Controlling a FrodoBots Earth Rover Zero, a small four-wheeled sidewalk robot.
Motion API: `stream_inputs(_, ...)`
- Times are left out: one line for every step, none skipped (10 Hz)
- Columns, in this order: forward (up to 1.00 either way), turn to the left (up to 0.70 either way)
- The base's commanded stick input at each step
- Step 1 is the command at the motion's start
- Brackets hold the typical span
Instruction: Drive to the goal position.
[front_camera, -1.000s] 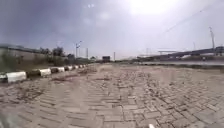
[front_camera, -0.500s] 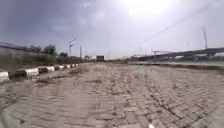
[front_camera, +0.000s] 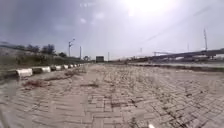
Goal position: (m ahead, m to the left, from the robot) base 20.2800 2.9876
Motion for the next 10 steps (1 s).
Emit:
stream_inputs(1.0,0.0)
stream_inputs(1.0,0.0)
stream_inputs(1.0,0.0)
stream_inputs(1.0,0.0)
stream_inputs(1.0,0.0)
stream_inputs(1.0,0.0)
stream_inputs(1.0,0.0)
stream_inputs(1.0,0.0)
stream_inputs(1.0,0.0)
stream_inputs(1.0,0.0)
